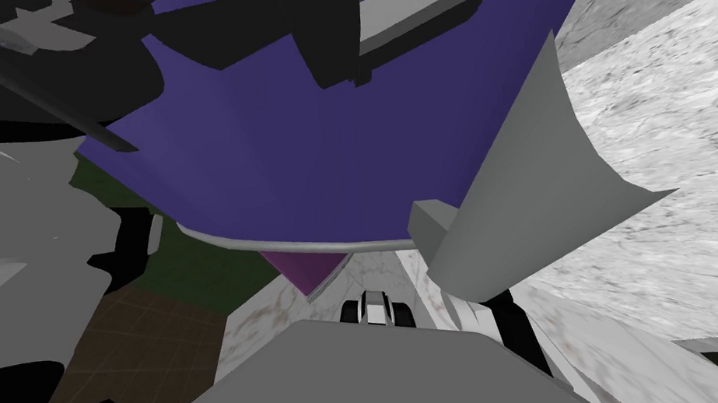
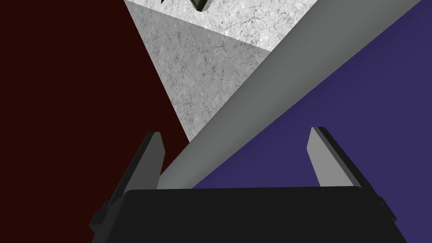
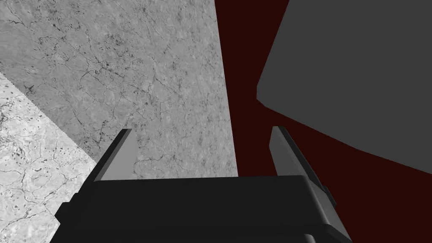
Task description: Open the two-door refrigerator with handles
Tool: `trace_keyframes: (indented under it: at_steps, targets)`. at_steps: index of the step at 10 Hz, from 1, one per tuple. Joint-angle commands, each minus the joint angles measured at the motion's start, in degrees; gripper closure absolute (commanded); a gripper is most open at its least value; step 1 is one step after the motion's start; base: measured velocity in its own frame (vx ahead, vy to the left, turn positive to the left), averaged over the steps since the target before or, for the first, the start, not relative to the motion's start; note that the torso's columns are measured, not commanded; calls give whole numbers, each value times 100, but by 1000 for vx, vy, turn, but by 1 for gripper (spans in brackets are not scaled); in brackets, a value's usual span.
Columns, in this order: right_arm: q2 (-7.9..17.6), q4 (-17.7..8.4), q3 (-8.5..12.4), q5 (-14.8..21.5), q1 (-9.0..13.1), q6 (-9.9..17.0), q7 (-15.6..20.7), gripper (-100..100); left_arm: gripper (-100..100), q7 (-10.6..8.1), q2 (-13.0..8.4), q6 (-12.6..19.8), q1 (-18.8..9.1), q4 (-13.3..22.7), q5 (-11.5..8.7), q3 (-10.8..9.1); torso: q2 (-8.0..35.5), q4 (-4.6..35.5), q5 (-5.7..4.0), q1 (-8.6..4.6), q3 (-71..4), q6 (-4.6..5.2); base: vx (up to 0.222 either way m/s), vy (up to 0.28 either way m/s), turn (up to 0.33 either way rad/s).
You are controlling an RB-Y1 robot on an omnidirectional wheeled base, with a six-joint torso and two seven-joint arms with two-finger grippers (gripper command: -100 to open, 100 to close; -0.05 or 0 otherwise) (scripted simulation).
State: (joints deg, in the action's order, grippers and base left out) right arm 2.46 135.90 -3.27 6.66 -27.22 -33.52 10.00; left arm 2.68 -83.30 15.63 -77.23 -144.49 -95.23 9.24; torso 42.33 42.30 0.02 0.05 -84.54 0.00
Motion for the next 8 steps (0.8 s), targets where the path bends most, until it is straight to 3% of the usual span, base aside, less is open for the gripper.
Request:
trace_keyframes:
  at_steps: [1,2,3,8]
  targets:
    - [0,0,0,0,0,0,0,0,-100,-251,-126,83,-300,80,-33,-6,-1,0,-2,-4,0,0,14,-4,-40]
    - [0,0,0,0,0,0,0,0,-100,-182,-85,58,-229,59,0,12,-3,-1,-3,-7,-2,1,7,-1,-9]
    - [0,0,0,0,0,0,0,0,0,-201,-90,66,-241,64,-7,9,-4,-2,-2,-6,-2,0,0,0,0]
    - [0,0,0,0,0,0,0,0,0,-200,-90,66,-240,64,-6,10,-5,-2,-2,-5,-3,0,0,0,0]
